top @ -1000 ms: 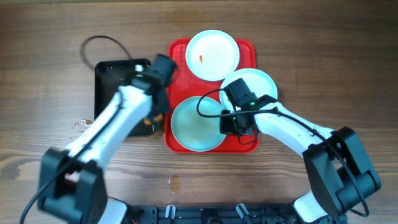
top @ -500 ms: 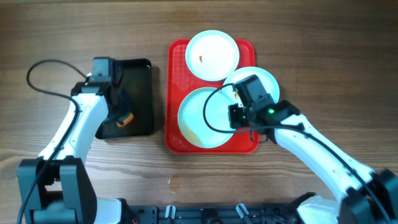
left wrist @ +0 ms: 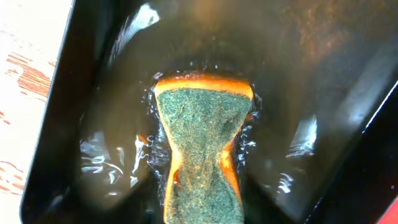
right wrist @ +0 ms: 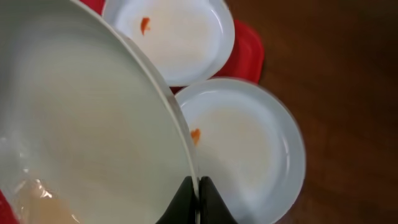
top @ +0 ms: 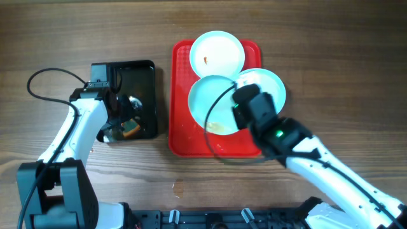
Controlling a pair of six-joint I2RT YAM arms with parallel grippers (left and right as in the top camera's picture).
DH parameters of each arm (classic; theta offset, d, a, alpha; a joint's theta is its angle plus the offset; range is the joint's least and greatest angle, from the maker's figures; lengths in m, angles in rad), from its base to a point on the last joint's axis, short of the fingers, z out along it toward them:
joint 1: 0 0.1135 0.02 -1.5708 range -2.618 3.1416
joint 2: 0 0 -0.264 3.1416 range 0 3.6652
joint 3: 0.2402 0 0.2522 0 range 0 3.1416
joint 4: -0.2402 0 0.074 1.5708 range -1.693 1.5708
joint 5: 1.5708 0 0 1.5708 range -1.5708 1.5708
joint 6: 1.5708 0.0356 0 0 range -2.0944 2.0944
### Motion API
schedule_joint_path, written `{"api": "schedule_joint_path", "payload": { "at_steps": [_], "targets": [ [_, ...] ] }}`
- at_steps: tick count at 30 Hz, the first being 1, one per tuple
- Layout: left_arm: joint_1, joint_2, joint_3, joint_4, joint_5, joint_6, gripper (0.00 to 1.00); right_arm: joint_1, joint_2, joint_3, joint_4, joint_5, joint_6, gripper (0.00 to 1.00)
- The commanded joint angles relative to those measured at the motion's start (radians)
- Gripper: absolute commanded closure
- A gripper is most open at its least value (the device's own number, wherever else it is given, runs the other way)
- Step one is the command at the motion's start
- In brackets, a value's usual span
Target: Clean dirty plates on tray and stack at the side
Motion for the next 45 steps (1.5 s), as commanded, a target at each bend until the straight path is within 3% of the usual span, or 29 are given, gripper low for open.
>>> {"api": "schedule_joint_path", "payload": {
  "at_steps": [1,3,4,5,14,24,31,37,42,45],
  "targets": [
    [0.005,0.0,-0.003,0.003,0.013,0.002,0.45,0.137,-0.018,-0.002,0.033,0.333,-0.101,0.96],
    [0.005,0.0,-0.003,0.003,0.013,0.002,0.39,0.193,-0.018,-0.002,0.04,0.418,-0.113,0.96],
    [0.005,0.0,-0.003,0.004,0.013,0.002,0.01,0.232,-0.018,-0.002,0.044,0.467,-0.113,0.96],
    [0.005,0.0,-0.003,0.004,0.013,0.002,0.0,0.255,-0.018,-0.002,0.048,0.483,-0.114,0.96],
    [0.005,0.0,-0.003,0.003,0.013,0.002,0.0,0.357,-0.014,-0.002,0.101,0.692,-0.113,0.96],
    [0.005,0.0,-0.003,0.003,0.013,0.002,0.0,0.394,0.002,-0.004,0.124,0.739,-0.157,0.96],
    [0.005,0.0,-0.003,0.003,0.013,0.002,0.0,0.374,0.021,-0.004,0.142,0.589,-0.14,0.96],
    [0.005,0.0,-0.003,0.003,0.013,0.002,0.0,0.348,-0.004,0.007,0.081,0.589,-0.147,0.96],
    [0.005,0.0,-0.003,0.003,0.013,0.002,0.0,0.285,-0.015,0.01,0.041,0.411,-0.069,0.96],
    [0.005,0.0,-0.003,0.003,0.013,0.002,0.0,0.229,-0.031,0.016,-0.026,0.278,0.059,0.96]
  ]
}}
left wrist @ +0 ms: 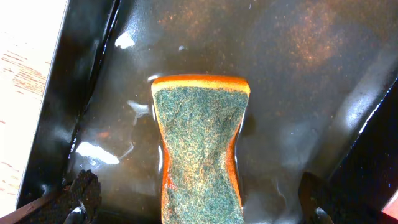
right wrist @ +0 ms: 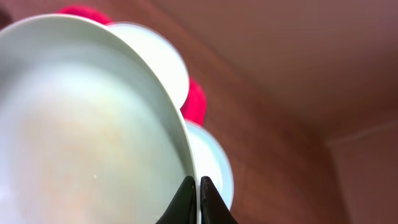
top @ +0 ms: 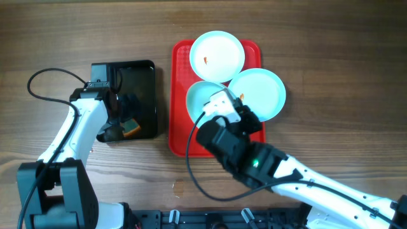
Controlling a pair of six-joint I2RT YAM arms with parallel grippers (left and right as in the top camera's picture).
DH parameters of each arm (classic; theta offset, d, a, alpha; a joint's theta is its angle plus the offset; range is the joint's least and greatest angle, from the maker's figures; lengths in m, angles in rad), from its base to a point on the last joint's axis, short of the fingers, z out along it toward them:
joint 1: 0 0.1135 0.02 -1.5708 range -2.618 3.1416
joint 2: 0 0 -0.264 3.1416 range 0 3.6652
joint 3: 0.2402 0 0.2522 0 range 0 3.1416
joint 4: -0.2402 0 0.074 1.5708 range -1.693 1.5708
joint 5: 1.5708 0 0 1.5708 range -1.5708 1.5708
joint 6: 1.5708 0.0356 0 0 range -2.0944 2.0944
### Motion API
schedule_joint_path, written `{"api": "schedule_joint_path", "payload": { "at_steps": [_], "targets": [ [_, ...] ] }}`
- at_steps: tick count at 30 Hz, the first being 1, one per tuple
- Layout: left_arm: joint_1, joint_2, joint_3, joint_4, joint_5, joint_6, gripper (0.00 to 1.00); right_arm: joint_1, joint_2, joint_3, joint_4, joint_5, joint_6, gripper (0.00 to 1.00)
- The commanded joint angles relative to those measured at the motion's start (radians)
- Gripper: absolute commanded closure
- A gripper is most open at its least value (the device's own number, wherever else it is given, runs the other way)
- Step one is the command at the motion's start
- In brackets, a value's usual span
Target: Clean dirty plates on tray and stack at the side
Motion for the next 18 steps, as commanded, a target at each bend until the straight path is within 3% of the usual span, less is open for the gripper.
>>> {"api": "schedule_joint_path", "payload": {
  "at_steps": [1,7,13,18],
  "targets": [
    [0.005,0.0,-0.003,0.003,0.005,0.007,0.0,-0.074,-0.043,0.02,-0.055,-0.227,0.173,0.96],
    [0.005,0.0,-0.003,0.003,0.005,0.008,0.0,-0.304,-0.143,0.02,-0.08,-0.551,0.339,0.96],
    [0.005,0.0,-0.003,0.003,0.005,0.007,0.0,-0.809,-0.172,0.018,-0.133,-0.983,0.406,0.96],
    [0.005,0.0,-0.003,0.003,0.005,0.007,0.0,-1.232,-0.062,0.018,-0.15,-1.141,0.428,0.96]
  ]
}}
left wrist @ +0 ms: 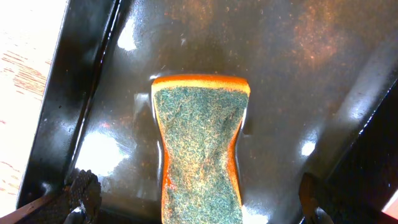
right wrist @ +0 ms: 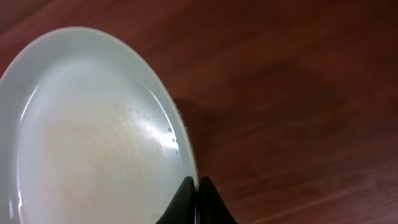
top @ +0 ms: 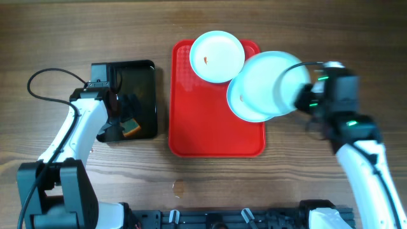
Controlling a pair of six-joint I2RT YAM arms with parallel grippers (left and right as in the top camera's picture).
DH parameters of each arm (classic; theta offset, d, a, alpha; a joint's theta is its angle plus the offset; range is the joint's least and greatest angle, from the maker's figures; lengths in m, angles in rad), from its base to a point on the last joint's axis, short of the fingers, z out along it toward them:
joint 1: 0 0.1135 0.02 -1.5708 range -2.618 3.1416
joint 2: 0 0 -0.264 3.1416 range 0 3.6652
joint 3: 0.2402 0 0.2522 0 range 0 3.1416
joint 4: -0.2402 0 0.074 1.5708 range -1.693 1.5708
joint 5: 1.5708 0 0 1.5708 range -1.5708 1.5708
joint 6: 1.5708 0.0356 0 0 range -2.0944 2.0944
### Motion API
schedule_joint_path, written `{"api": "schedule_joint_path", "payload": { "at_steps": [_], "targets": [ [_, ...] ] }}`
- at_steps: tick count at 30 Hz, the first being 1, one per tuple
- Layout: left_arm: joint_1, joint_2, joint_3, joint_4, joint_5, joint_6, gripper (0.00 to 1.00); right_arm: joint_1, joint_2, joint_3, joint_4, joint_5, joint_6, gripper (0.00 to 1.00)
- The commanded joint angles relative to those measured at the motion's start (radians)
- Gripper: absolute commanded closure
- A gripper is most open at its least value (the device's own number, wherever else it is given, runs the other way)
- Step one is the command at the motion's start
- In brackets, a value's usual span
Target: Clean dirty plates on tray and stack at the side
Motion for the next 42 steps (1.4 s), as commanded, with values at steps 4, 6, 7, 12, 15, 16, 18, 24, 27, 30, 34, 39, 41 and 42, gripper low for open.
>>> {"api": "schedule_joint_path", "payload": {
  "at_steps": [4,6,7,12,15,16,18,24,27,30,34,39,41,42],
  "targets": [
    [0.005,0.0,-0.003,0.003,0.004,0.007,0.0,-0.345,0.172,0.014,0.038,-0.233,0.077,0.96],
    [0.005,0.0,-0.003,0.003,0.005,0.007,0.0,-0.403,0.227,0.014,0.061,-0.23,0.088,0.96],
    [0.005,0.0,-0.003,0.003,0.005,0.007,0.0,-0.426,0.255,0.014,0.076,-0.218,0.09,0.96],
    [0.005,0.0,-0.003,0.003,0.005,0.007,0.0,-0.482,0.373,0.014,0.161,-0.207,0.085,0.96],
    [0.005,0.0,-0.003,0.003,0.005,0.007,0.0,-0.481,0.395,0.014,0.199,-0.208,0.061,0.61],
    [0.005,0.0,-0.003,0.003,0.005,0.007,0.0,-0.481,0.39,0.016,0.216,-0.232,0.057,0.57],
    [0.005,0.0,-0.003,0.003,0.004,0.007,0.0,-0.481,0.369,0.025,0.239,-0.353,-0.002,0.53],
    [0.005,0.0,-0.003,0.003,0.005,0.007,0.0,-0.378,0.286,0.033,0.141,-0.636,-0.151,0.5],
    [0.005,0.0,-0.003,0.003,0.005,0.007,0.0,-0.241,0.284,0.033,0.051,-0.541,-0.238,0.49],
    [0.005,0.0,-0.003,0.003,0.005,0.007,0.0,-0.024,0.32,0.031,0.021,-0.236,-0.206,0.48],
    [0.005,0.0,-0.003,0.003,0.004,0.007,0.0,0.122,0.39,0.031,0.085,0.036,-0.145,0.48],
    [0.005,0.0,-0.003,0.003,0.005,0.007,0.0,0.152,0.473,0.031,0.167,0.126,-0.117,0.51],
    [0.005,0.0,-0.003,0.003,0.005,0.007,0.0,0.148,0.475,0.031,0.169,0.134,-0.119,0.52],
    [0.005,0.0,-0.003,0.003,0.005,0.007,0.0,0.149,0.47,0.032,0.169,0.114,-0.13,0.52]
  ]
}}
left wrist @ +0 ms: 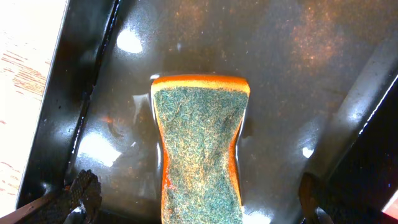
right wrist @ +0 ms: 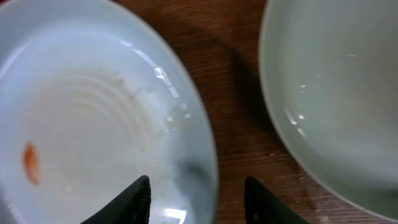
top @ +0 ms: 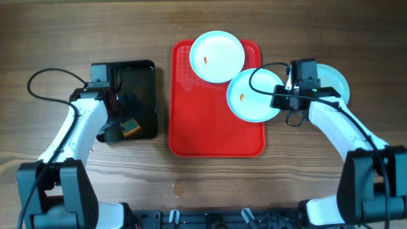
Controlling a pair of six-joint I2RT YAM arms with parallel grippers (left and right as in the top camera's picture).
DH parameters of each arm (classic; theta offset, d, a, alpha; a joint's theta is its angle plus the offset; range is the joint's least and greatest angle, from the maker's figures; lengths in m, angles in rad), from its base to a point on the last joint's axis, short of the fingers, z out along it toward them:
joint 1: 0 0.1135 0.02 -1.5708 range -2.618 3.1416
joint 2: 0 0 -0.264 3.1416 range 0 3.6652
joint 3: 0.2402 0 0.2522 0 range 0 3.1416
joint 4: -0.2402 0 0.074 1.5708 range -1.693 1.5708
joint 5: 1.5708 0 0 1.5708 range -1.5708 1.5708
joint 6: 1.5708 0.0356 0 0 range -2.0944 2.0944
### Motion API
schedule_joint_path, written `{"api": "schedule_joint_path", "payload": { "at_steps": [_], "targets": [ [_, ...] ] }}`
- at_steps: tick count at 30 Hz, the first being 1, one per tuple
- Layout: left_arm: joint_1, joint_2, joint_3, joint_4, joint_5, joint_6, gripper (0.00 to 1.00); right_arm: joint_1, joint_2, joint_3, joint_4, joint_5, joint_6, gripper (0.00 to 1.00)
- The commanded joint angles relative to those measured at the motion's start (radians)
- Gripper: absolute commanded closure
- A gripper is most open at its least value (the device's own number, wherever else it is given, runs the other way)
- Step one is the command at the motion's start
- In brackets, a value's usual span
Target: Clean dirty plates on tray and stack at the side
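Note:
Two white plates with orange stains sit on the red tray (top: 191,127): one at the far end (top: 217,48), one (top: 251,95) overhanging its right edge. A third, unstained plate (top: 334,76) lies on the table to the right. My right gripper (right wrist: 198,194) is open, its fingers on either side of the overhanging plate's (right wrist: 93,137) right rim, with the unstained plate (right wrist: 336,93) beside it. My left gripper (left wrist: 198,199) is open over the green-and-orange sponge (left wrist: 199,149), which lies in water in the black tray (top: 143,70).
Brown wooden table (top: 63,38) all round. The black tray stands just left of the red tray. The left arm's cable (top: 38,83) loops over the table at far left. The right arm (top: 337,127) reaches in from the lower right.
The plate my right gripper held over the tray's right edge now lies on the table to the right. That gripper has opened and sits at the stained plate's rim. The left arm is unchanged.
At first my right gripper was shut on a plate's rim over the tray, and the sponge sat in rippling water. Then the plate was tilted up, and the left fingers stood apart beside the sponge. The plate hung right of the tray, and now rests on the table.

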Motion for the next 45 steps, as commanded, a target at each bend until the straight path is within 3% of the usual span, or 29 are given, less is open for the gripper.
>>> {"api": "schedule_joint_path", "payload": {
  "at_steps": [1,4,8,13,19,32,35,40,41,42,45],
  "targets": [
    [0.005,0.0,-0.003,0.003,0.005,0.007,0.0,-0.003,0.006,0.013,0.014,0.065,-0.019,0.54],
    [0.005,0.0,-0.003,0.003,0.005,0.007,0.0,-0.003,0.007,0.013,0.039,0.05,-0.042,0.71],
    [0.005,0.0,-0.003,0.003,0.005,0.007,0.0,-0.003,0.019,0.012,0.077,-0.032,-0.068,0.86],
    [0.005,0.0,-0.003,0.003,0.005,0.007,0.0,-0.003,0.074,0.012,0.072,-0.019,-0.031,0.83],
    [0.005,0.0,-0.003,0.003,0.005,0.007,0.0,-0.003,0.086,0.013,0.056,-0.025,-0.039,0.96],
    [0.005,0.0,-0.003,0.003,0.005,0.007,0.0,0.108,-0.069,0.013,-0.119,-0.196,-0.086,0.96],
    [0.005,0.0,-0.003,0.003,0.005,0.007,0.0,0.16,-0.065,0.012,-0.153,-0.196,0.004,0.96],
    [0.005,0.0,-0.003,0.003,0.005,0.007,0.0,0.241,-0.061,0.012,-0.193,-0.191,0.288,0.95],
    [0.005,0.0,-0.003,0.003,0.005,0.007,0.0,0.248,-0.061,0.012,-0.195,-0.192,0.322,0.88],
    [0.005,0.0,-0.003,0.003,0.005,0.007,0.0,0.254,-0.061,0.012,-0.192,-0.19,0.334,0.7],
    [0.005,0.0,-0.003,0.003,0.005,0.007,0.0,0.254,-0.061,0.012,-0.171,-0.148,0.327,0.65]
  ]
}}
